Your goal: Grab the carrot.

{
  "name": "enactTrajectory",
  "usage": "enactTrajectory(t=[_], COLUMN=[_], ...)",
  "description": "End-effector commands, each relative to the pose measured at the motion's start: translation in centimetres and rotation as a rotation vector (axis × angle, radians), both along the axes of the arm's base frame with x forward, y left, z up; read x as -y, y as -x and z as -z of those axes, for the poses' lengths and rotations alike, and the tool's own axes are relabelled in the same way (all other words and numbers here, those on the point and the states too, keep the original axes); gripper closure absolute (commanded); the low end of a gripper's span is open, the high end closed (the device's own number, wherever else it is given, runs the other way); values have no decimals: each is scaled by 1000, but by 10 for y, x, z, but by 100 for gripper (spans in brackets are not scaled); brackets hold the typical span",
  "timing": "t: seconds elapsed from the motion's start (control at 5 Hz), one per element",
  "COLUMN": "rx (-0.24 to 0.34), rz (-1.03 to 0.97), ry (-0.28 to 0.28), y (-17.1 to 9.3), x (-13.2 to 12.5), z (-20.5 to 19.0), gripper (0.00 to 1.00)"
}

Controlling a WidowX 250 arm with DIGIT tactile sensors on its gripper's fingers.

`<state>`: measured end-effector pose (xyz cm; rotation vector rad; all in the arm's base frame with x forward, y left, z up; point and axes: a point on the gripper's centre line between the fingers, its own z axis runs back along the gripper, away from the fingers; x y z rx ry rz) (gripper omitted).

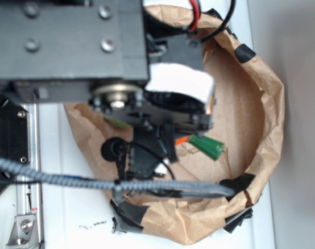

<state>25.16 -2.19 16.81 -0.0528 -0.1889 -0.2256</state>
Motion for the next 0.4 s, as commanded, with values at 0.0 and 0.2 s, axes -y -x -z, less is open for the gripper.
enactTrajectory(t=[0.0,0.2], rx=[49,64], rz=[-251,-272], ry=[-108,-120], y=[-11,-6], x=[13,12], z=[3,11], gripper=[100,100])
